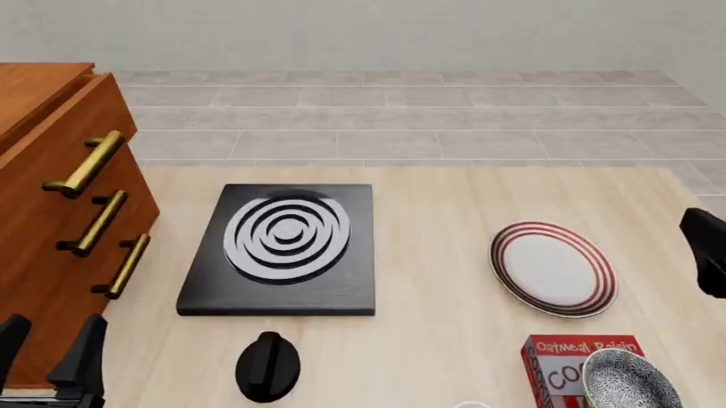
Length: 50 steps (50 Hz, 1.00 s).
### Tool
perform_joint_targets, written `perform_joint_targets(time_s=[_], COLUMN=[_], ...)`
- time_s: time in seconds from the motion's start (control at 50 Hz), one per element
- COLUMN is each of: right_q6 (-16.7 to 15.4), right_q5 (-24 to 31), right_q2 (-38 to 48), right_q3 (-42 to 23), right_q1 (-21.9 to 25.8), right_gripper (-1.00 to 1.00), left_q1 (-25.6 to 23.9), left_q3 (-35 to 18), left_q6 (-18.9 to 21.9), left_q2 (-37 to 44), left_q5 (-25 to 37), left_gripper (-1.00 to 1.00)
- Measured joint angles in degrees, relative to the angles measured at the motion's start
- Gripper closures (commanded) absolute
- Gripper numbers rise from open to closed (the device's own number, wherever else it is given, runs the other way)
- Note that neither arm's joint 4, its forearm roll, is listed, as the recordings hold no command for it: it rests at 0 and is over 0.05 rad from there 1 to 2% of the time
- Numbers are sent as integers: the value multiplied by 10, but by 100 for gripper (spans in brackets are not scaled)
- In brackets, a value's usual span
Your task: Pick the akita bowl on the cookies box and place it on the plate.
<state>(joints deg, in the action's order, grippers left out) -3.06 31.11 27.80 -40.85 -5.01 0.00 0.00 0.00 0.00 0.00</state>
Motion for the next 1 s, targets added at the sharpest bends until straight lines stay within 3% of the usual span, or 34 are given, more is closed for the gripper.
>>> perform_joint_targets(time_s=[0.38,1.0], right_q6=[-41,-45], right_q5=[70,133], right_q2=[12,-26], right_q3=[-20,46], right_q1=[-40,-71], right_gripper=[-100,-100], left_q1=[0,0], left_q3=[0,0], left_q6=[0,0], left_q2=[0,0], left_q5=[0,0], left_gripper=[-100,-100])
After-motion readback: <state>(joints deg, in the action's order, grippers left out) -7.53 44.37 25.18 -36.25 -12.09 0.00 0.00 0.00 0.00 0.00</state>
